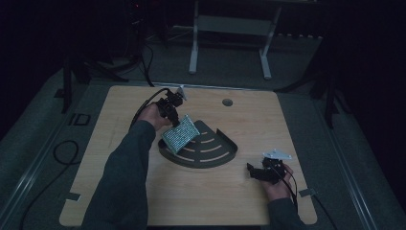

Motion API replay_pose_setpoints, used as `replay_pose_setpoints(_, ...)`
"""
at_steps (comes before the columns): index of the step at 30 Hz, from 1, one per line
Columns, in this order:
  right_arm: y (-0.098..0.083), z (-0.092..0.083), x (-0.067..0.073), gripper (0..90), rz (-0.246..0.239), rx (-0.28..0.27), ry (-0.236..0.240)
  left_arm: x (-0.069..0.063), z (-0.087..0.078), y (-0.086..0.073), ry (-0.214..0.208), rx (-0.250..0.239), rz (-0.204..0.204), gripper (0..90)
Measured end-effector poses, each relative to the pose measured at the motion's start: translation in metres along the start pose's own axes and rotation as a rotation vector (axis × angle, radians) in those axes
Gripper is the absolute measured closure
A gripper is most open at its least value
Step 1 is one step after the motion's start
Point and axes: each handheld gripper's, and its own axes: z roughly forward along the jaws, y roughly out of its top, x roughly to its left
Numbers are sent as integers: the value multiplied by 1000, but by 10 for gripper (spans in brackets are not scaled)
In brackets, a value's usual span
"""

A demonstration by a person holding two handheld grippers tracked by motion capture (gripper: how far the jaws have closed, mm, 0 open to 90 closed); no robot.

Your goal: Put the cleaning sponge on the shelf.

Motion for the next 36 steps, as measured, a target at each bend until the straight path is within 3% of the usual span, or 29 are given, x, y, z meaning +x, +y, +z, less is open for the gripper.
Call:
replay_pose_setpoints(18, 0, 0, 0, 171, -1, 0, 0, -6, 13, 1, 20, 12, 20, 899)
replay_pose_setpoints(36, 0, 0, 0, 171, 0, -1, 0, -6, 27, -4, 51, 78, 29, 897)
